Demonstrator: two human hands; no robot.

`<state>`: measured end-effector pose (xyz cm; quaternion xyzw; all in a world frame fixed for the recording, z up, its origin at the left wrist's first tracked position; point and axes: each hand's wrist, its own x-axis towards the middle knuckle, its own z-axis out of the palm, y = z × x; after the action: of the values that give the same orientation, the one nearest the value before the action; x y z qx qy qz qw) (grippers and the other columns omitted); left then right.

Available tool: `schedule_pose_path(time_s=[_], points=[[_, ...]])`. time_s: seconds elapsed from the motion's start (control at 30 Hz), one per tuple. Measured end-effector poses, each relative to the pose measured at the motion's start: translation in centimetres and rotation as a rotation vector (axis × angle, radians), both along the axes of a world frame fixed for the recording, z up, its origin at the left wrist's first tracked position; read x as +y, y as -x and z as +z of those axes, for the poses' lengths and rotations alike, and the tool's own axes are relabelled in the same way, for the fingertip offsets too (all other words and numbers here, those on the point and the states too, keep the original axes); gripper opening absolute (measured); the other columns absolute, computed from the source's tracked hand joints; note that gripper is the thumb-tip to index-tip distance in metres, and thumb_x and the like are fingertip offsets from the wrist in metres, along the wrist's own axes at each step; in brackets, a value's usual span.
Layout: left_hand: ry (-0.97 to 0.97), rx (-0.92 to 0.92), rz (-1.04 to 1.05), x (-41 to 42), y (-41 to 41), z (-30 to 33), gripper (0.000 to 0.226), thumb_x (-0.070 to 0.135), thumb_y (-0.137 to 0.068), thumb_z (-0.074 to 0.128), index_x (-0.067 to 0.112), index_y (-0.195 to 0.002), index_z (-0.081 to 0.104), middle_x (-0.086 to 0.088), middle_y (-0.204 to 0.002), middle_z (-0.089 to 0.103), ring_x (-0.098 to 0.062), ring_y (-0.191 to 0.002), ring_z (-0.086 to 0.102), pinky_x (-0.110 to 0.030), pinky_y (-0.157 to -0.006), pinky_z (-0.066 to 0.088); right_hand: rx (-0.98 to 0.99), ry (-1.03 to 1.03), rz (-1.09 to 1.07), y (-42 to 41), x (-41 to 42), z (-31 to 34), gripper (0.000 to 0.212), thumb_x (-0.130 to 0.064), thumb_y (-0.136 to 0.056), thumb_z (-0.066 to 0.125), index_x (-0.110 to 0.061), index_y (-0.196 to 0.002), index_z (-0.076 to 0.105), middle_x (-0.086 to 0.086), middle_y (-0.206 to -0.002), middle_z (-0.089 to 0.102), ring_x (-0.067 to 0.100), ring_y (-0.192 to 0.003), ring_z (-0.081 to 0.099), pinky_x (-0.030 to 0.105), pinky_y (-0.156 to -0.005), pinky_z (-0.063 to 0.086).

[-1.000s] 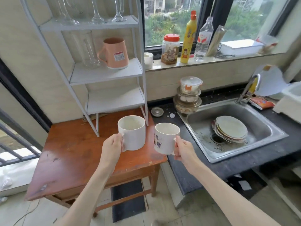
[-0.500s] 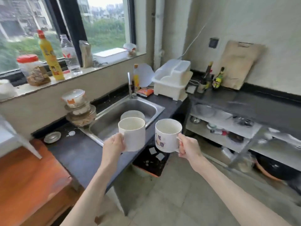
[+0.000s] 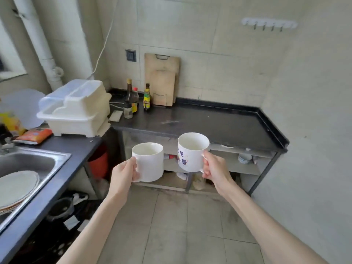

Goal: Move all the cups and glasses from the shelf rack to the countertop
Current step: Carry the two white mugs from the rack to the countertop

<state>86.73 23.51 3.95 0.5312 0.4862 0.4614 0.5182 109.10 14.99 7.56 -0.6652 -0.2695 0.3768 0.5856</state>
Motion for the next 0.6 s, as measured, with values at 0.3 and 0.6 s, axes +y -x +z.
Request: schedule_pose_path(time_s=[0.3, 0.6], points=[[0.078, 0.031, -0.12, 13.1, -16.0, -1.5, 0.026, 0.032, -0.09, 0.045, 0.018, -0.067, 0.049, 0.0, -0.059, 0.043, -0.018, -0.064, 0.039, -0.028, -0.065, 0.036, 0.067, -0.025, -0.173, -14.3, 8.5, -1.6, 0.033, -0.023, -0.083, 0.055, -0.019, -0.056, 0.036, -0.009, -0.046, 0.03, 0.009, -0.035, 0.025, 0.024, -0.044, 0.029], [0.125, 0.051, -0.262, 28.4, -30.8, -3.6, 0.036, 0.033, -0.097, 0.039, 0.005, -0.081, 0.056, -0.003, -0.075, 0.054, -0.016, -0.072, 0.049, -0.024, -0.066, 0.04, 0.071, 0.058, -0.245, -28.0, 22.8, -3.0, 0.031, -0.023, -0.087, 0.047, -0.017, -0.058, 0.037, -0.01, -0.038, 0.03, 0.013, -0.044, 0.028, 0.025, -0.048, 0.028]])
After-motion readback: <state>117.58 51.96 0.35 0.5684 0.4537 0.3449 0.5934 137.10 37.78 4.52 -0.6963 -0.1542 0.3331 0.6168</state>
